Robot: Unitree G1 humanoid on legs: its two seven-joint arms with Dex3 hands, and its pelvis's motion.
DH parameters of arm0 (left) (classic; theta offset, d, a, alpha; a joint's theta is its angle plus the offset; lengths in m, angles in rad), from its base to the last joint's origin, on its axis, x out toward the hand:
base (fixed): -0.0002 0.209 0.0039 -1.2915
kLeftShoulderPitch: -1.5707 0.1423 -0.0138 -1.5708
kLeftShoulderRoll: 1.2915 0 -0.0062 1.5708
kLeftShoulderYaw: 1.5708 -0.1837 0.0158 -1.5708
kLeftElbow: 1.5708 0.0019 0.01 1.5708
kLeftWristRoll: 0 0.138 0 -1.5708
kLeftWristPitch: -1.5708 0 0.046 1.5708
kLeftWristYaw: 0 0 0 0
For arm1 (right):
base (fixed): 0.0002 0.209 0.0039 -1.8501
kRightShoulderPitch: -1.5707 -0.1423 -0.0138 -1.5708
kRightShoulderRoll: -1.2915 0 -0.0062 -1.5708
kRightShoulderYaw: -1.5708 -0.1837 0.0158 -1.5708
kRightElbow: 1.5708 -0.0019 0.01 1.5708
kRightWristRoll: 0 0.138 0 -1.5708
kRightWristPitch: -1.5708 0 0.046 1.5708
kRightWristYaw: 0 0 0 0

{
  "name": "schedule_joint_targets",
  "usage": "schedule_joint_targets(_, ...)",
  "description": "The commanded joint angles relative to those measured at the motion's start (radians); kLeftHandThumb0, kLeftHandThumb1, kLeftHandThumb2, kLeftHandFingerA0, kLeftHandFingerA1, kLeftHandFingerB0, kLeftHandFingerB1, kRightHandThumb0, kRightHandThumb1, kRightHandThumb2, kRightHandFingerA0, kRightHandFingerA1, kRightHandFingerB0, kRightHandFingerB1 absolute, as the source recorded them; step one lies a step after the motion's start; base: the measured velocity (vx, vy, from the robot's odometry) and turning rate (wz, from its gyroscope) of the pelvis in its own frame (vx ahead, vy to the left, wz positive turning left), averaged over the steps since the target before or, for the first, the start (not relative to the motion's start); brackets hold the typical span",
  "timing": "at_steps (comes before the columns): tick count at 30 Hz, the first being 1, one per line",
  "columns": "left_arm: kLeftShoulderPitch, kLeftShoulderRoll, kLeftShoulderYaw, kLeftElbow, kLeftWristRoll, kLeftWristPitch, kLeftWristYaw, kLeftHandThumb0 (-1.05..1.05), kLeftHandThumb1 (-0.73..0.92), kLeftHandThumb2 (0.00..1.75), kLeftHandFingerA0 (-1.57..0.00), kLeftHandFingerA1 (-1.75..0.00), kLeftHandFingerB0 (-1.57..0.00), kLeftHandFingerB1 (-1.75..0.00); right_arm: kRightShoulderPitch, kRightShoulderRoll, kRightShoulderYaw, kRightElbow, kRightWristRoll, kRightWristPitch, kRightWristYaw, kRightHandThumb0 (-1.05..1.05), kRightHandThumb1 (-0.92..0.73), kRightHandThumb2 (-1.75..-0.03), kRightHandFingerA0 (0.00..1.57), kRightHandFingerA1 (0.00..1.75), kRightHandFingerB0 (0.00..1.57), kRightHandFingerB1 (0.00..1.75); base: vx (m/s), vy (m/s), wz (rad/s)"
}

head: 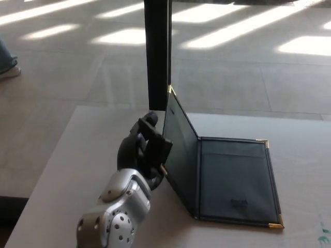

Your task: The robot uses its left hand to push the cover of the diary kept in the middle of the desk to close it

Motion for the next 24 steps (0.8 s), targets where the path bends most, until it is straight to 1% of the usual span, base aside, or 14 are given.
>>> schedule_joint_targets(1,-0.207,-0.123,0.054,0.076,-0.068,-0.073,0.058,-0.91,0.92,1.33,-0.04,-0.19,-0.03,-0.22,0.025,-0.013,-0.012,-0.023,0.011,0.0,-0.025,-0.87,-0.92,-0.74,0.45,0.71,0.45,0.52,0.0,0.0,0.0)
schedule_joint_targets(6,-0.282,-0.246,-0.001,0.078,-0.081,-0.116,0.092,-0.79,0.84,1.29,0.0,-0.32,0.0,-0.31,0.018,-0.025,-0.006,-0.005,-0.001,-0.012,-0.025,-0.91,-0.8,-0.91,0.47,0.71,0.44,0.55,0.0,0.0,0.01)
schedule_joint_targets(7,-0.277,-0.253,-0.014,0.078,-0.079,-0.119,0.085,-0.79,0.84,1.29,0.0,-0.31,0.0,-0.3,0.02,-0.025,-0.007,-0.015,0.003,-0.002,-0.03,-0.86,-0.92,-0.74,0.45,0.7,0.48,0.54,0.0,0.0,0.0)
schedule_joint_targets(8,-0.268,-0.267,-0.032,0.074,-0.071,-0.123,0.086,-0.79,0.82,1.26,-0.03,-0.36,0.0,-0.34,0.018,-0.027,-0.008,-0.012,0.001,-0.002,-0.033,-0.78,-0.76,-1.22,0.48,0.73,0.41,0.59,0.0,0.0,0.0)
schedule_joint_targets(9,-0.255,-0.274,-0.059,0.075,-0.053,-0.131,0.079,-0.85,0.87,1.27,-0.08,-0.38,-0.03,-0.34,0.018,-0.028,-0.007,-0.011,0.0,0.001,-0.034,-0.86,-0.92,-0.74,0.45,0.69,0.47,0.52,0.0,0.0,0.0)
schedule_joint_targets(10,-0.238,-0.282,-0.084,0.075,-0.04,-0.133,0.076,-0.78,0.83,1.26,-0.03,-0.38,0.0,-0.35,0.021,-0.03,-0.007,-0.008,0.0,-0.002,-0.027,-0.81,-0.79,-1.23,0.43,0.69,0.39,0.58,0.0,0.0,0.0)
schedule_joint_targets(11,-0.223,-0.286,-0.101,0.073,-0.037,-0.129,0.074,-0.77,0.84,1.27,-0.02,-0.34,0.0,-0.33,0.023,-0.029,-0.007,-0.008,-0.002,-0.006,-0.025,-0.85,-0.92,-0.72,0.44,0.67,0.47,0.51,0.0,0.0,0.0)
schedule_joint_targets(12,-0.193,-0.29,-0.132,0.071,-0.027,-0.119,0.071,-0.77,0.85,1.28,-0.01,-0.34,0.0,-0.32,0.023,-0.028,-0.006,-0.008,-0.003,-0.01,-0.024,-0.81,-0.79,-1.23,0.43,0.69,0.4,0.58,0.0,0.0,0.0)
schedule_joint_targets(13,-0.172,-0.292,-0.147,0.078,-0.024,-0.125,0.064,-0.81,0.88,1.29,-0.05,-0.31,-0.04,-0.31,0.024,-0.028,-0.006,-0.007,-0.002,-0.012,-0.019,-0.81,-0.79,-1.23,0.43,0.7,0.38,0.58,0.0,0.0,0.0)
schedule_joint_targets(16,-0.1,-0.307,-0.196,0.102,-0.019,-0.132,0.058,-0.77,0.86,1.29,0.0,-0.34,0.0,-0.32,0.019,-0.026,-0.01,-0.002,0.001,-0.01,-0.027,-0.87,-0.92,-0.72,0.46,0.69,0.48,0.53,0.0,0.0,0.0)
schedule_joint_targets(20,-0.016,-0.36,-0.234,0.181,-0.026,-0.154,0.079,-0.8,0.89,1.29,-0.04,-0.3,-0.04,-0.29,0.02,-0.02,-0.003,-0.01,-0.006,-0.022,-0.024,-0.87,-0.92,-0.73,0.44,0.67,0.48,0.53,0.0,0.0,0.0)
schedule_joint_targets(21,0.005,-0.38,-0.256,0.222,-0.023,-0.172,0.071,-0.76,0.86,1.29,0.0,-0.34,0.0,-0.32,0.02,-0.02,0.0,-0.008,-0.008,-0.022,-0.022,-0.82,-0.77,-1.23,0.46,0.7,0.39,0.58,0.0,0.0,0.0)
schedule_joint_targets(22,0.01,-0.39,-0.275,0.244,-0.015,-0.179,0.075,-0.77,0.88,1.29,-0.01,-0.36,0.0,-0.32,0.024,-0.017,0.003,-0.014,-0.007,-0.018,-0.018,-0.87,-0.92,-0.73,0.45,0.67,0.47,0.51,0.0,0.0,0.0)
schedule_joint_targets(24,-0.007,-0.421,-0.305,0.289,-0.005,-0.198,0.077,-0.78,0.87,1.28,-0.01,-0.42,-0.01,-0.35,0.023,-0.023,0.005,-0.021,0.0,-0.001,-0.009,-0.94,-0.79,-0.91,0.45,0.7,0.43,0.54,0.0,0.0,0.0)
